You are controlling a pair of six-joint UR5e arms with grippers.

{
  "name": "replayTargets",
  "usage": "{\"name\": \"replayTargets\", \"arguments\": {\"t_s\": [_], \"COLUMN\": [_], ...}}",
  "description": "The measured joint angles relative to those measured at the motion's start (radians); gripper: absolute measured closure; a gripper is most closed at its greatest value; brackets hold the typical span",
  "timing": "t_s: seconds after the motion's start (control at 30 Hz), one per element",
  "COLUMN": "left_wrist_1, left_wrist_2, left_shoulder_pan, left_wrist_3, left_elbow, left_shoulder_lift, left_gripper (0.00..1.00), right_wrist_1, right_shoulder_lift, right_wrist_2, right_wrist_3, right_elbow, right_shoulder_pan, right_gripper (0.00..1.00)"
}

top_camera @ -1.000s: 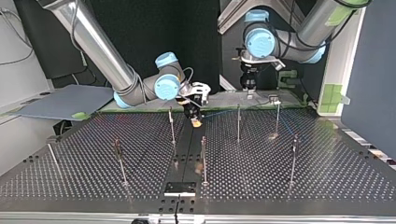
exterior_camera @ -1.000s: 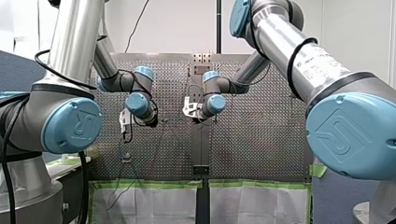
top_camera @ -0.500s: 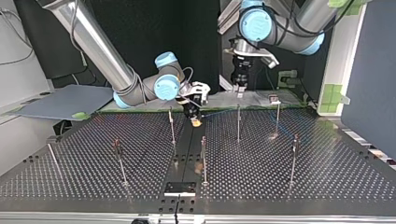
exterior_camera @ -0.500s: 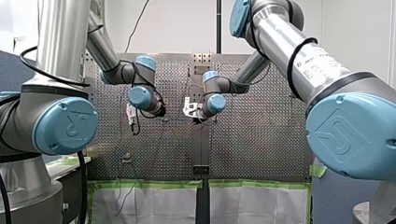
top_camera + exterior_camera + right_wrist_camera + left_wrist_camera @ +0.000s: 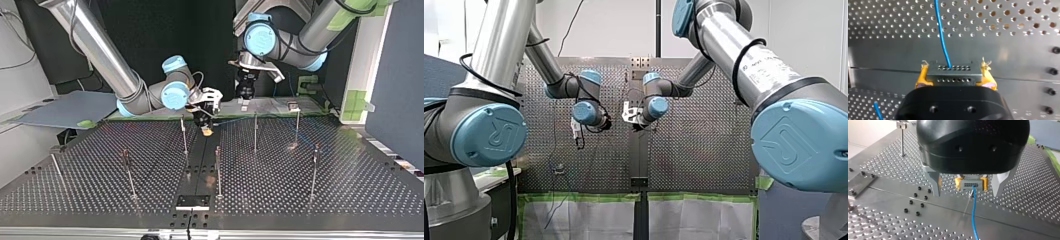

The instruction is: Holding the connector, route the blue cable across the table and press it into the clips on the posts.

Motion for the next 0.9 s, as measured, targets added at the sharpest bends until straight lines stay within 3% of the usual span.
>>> {"name": "replayTargets", "arguments": {"t_s": [0.43,0.9], "left_wrist_1": [-0.027,-0.048], "left_wrist_2": [-0.040,-0.062], "left_shoulder_pan": [-0.009,0.000], "left_wrist_3": [-0.026,-0.023], "left_elbow": [0.135,0.262], "left_shoulder_lift": [-0.133,-0.214], "left_gripper": [0.00,0.00], "right_wrist_1": [0.019,0.016], "right_shoulder_lift": [-0.024,-0.025], "right_wrist_2": [-0.003,-0.008], "right_wrist_3": [-0.003,-0.005], "right_elbow": [0.003,0.003], "right_shoulder_pan": [0.003,0.000], "right_gripper": [1.00,1.00]}}
